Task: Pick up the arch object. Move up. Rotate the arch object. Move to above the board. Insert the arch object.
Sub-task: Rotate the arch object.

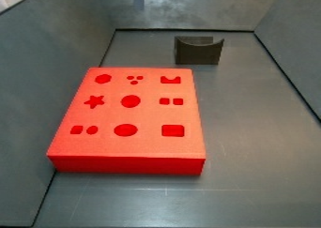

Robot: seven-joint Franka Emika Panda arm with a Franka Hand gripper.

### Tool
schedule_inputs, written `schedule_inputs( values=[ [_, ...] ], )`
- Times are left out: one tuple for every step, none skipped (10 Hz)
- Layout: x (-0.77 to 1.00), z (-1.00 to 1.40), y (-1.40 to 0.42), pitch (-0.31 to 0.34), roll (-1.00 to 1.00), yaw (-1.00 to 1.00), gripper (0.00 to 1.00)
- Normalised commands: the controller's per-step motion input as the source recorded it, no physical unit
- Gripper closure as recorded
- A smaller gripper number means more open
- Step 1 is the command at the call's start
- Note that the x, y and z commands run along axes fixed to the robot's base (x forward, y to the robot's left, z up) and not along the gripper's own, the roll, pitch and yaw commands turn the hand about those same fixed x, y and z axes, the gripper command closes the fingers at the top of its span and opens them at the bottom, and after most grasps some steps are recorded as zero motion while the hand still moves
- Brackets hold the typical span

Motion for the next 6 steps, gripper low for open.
schedule_inputs(
  values=[
    [0.02, -1.0, 0.0, -0.024, -0.04, -0.05, 1.0],
    [0.01, -1.0, 0.0, -0.049, -0.04, -0.04, 1.0],
    [0.01, -1.0, 0.0, -0.061, -0.04, -0.04, 1.0],
    [0.01, -1.0, 0.01, -0.06, -0.04, -0.03, 1.0],
    [0.02, -1.0, 0.01, -0.054, -0.03, -0.03, 1.0],
    [0.02, -1.0, 0.01, -0.053, -0.03, -0.03, 1.0]
  ],
)
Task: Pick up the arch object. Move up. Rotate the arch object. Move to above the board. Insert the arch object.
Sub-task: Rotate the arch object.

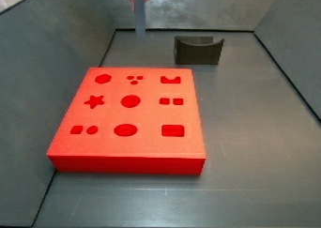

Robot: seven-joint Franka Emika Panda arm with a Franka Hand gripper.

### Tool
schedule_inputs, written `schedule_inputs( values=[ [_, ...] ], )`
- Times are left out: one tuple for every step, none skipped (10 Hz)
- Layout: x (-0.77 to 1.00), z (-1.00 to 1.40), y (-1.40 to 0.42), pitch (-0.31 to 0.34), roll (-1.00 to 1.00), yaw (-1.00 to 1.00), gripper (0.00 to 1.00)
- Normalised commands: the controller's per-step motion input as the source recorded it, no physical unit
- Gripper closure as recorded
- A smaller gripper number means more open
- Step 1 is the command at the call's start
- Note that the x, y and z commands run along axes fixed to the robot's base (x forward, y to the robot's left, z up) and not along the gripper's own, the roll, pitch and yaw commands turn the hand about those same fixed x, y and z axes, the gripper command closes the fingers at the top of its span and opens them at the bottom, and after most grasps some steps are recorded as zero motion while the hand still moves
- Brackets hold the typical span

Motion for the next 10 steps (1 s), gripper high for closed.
schedule_inputs(
  values=[
    [0.02, -1.0, 0.01, -0.056, -0.03, -0.03, 1.0],
    [0.02, -1.0, 0.02, -0.057, -0.03, -0.03, 1.0],
    [0.02, -0.95, 0.02, -0.056, -0.02, -0.03, 1.0],
    [0.02, -0.75, 0.02, -0.06, -0.02, -0.03, 1.0],
    [0.02, -0.6, 0.02, -0.058, -0.02, -0.03, 1.0],
    [0.02, -0.4, 0.02, -0.054, -0.02, -0.03, 1.0],
    [0.02, -0.3, 0.02, -0.051, -0.02, -0.03, 1.0],
    [0.0, 0.0, 0.0, -0.047, -0.01, -0.03, 0.0],
    [0.0, 1.0, 0.0, -0.025, -0.01, -0.03, 0.0],
    [0.0, 1.0, 0.0, -0.022, -0.02, -0.03, 0.0]
  ],
)
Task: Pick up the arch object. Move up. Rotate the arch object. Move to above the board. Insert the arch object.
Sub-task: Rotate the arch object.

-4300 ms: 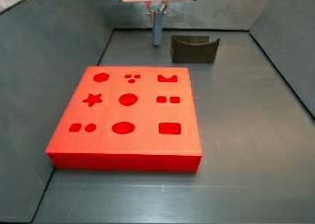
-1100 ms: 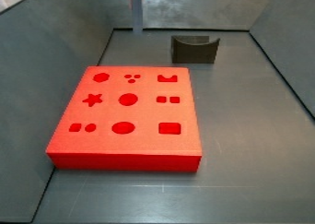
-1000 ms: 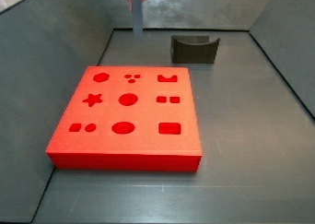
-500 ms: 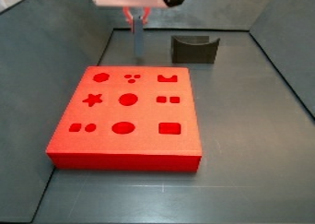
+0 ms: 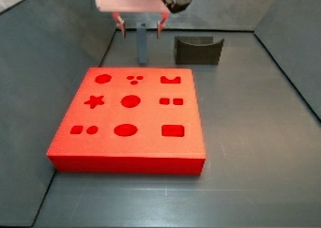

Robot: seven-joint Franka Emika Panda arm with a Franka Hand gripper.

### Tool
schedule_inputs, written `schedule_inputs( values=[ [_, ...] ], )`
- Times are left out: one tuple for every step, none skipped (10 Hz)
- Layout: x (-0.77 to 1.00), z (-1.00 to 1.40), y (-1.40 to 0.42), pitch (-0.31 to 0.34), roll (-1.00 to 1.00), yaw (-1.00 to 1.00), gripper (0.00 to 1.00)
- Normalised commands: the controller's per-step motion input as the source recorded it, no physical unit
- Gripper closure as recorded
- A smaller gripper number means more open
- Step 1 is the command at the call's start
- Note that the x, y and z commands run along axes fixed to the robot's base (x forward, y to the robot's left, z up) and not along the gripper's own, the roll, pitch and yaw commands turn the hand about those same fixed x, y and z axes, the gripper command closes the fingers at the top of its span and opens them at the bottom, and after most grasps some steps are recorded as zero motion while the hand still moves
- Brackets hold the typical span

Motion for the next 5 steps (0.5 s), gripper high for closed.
schedule_inputs(
  values=[
    [-0.03, 1.0, 0.0, 0.011, -0.02, -0.02, 0.0],
    [-0.03, 0.92, 0.0, 0.017, -0.02, -0.02, 0.0],
    [-0.02, 0.71, 0.0, 0.023, -0.03, -0.02, 0.0],
    [-0.02, 0.59, 0.0, 0.027, -0.03, -0.02, 0.0],
    [-0.01, 0.35, 0.0, 0.035, -0.03, -0.02, 0.0]
  ],
)
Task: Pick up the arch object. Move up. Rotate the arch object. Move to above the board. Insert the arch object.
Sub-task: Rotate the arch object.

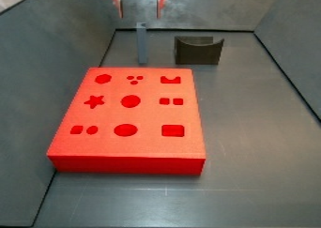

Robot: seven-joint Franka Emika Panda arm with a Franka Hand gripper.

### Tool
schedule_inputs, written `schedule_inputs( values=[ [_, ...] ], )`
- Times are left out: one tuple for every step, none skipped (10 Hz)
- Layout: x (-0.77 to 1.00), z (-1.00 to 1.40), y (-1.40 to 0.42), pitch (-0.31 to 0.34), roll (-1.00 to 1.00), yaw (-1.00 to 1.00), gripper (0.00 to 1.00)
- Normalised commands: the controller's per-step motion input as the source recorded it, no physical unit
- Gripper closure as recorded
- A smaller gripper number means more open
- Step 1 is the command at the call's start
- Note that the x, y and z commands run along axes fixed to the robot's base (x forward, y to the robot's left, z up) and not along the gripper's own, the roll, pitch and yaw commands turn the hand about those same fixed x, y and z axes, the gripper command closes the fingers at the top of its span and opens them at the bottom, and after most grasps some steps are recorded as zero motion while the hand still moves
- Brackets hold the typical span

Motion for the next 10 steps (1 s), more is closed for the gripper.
schedule_inputs(
  values=[
    [-0.01, 0.17, 0.0, 0.041, -0.03, -0.02, 0.0],
    [0.0, 0.0, 0.0, 0.006, -0.01, -1.0, 0.0],
    [0.01, -0.01, 0.01, 0.005, -0.01, -1.0, 0.0],
    [0.02, 0.0, 0.01, 0.004, -0.01, -1.0, 0.0],
    [0.01, 0.0, 0.01, 0.004, -0.01, -1.0, 0.0],
    [0.01, 0.0, 0.01, 0.005, -0.01, -1.0, 0.0],
    [0.01, 0.0, 0.01, 0.005, -0.01, -1.0, 0.0],
    [0.01, 0.0, 0.01, 0.005, -0.01, -1.0, 0.0],
    [0.01, 0.0, 0.01, 0.006, -0.01, -1.0, 0.0],
    [0.01, 0.0, 0.01, 0.006, -0.01, -1.0, 0.0]
  ],
)
